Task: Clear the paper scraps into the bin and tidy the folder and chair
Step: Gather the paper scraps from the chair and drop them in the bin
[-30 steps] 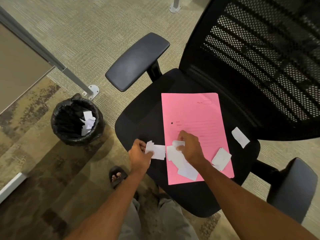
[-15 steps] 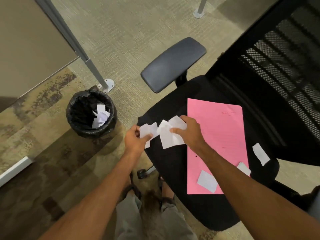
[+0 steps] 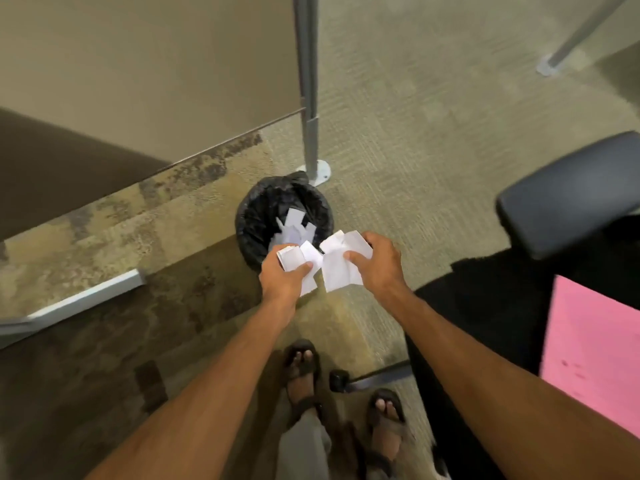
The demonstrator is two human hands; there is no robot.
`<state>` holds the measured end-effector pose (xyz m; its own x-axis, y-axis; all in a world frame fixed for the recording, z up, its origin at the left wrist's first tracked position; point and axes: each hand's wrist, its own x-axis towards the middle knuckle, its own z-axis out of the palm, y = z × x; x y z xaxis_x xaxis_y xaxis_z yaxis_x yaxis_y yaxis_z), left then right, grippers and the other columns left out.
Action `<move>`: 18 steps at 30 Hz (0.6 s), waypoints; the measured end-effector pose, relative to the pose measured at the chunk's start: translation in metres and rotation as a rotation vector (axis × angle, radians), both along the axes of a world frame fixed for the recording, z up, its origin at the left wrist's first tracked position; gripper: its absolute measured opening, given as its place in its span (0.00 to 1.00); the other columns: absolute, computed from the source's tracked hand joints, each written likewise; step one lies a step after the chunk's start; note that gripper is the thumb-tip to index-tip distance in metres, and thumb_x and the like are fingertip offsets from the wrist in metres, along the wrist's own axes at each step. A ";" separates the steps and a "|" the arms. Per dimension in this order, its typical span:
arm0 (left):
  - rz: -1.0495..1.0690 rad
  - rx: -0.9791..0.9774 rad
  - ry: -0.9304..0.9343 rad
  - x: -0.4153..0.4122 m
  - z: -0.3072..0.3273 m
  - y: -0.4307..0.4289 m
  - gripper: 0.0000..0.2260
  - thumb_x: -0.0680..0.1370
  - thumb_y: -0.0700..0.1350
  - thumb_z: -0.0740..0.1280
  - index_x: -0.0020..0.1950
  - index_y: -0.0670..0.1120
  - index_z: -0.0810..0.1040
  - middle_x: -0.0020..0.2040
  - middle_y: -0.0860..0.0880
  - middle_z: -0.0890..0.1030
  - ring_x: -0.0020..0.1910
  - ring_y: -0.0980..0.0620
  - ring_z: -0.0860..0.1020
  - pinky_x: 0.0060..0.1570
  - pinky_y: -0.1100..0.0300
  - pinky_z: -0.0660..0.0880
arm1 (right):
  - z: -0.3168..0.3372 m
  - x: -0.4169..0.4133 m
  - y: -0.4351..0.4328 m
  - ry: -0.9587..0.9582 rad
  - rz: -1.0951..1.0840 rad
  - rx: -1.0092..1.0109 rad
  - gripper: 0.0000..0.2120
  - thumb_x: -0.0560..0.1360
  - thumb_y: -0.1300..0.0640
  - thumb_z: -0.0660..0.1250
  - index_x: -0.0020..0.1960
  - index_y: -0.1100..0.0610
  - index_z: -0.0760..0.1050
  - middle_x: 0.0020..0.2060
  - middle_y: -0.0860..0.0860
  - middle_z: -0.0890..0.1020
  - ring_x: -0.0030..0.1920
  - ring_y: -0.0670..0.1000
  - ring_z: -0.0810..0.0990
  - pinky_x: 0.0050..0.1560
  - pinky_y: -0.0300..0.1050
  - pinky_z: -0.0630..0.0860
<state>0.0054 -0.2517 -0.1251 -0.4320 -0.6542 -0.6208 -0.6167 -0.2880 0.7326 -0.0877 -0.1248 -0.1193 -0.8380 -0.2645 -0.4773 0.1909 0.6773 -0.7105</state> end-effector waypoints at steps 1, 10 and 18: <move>0.016 -0.006 -0.013 -0.003 -0.010 -0.015 0.15 0.70 0.35 0.75 0.51 0.49 0.76 0.53 0.42 0.80 0.50 0.45 0.78 0.50 0.48 0.80 | -0.012 -0.002 -0.017 -0.007 0.001 0.018 0.12 0.74 0.60 0.70 0.56 0.60 0.75 0.50 0.56 0.80 0.51 0.57 0.78 0.50 0.52 0.77; 0.095 -0.054 -0.213 -0.036 -0.121 -0.110 0.20 0.68 0.39 0.78 0.58 0.43 0.78 0.58 0.41 0.81 0.51 0.45 0.79 0.48 0.56 0.76 | -0.126 -0.020 -0.122 -0.071 -0.023 0.115 0.13 0.75 0.63 0.68 0.58 0.61 0.73 0.56 0.61 0.77 0.50 0.57 0.75 0.47 0.44 0.70; -0.073 -0.191 -0.295 -0.059 -0.182 -0.140 0.23 0.69 0.43 0.78 0.61 0.44 0.76 0.60 0.41 0.79 0.54 0.43 0.78 0.46 0.59 0.71 | -0.190 -0.048 -0.157 -0.102 -0.011 0.180 0.20 0.72 0.60 0.72 0.62 0.59 0.73 0.57 0.61 0.77 0.55 0.60 0.77 0.56 0.50 0.77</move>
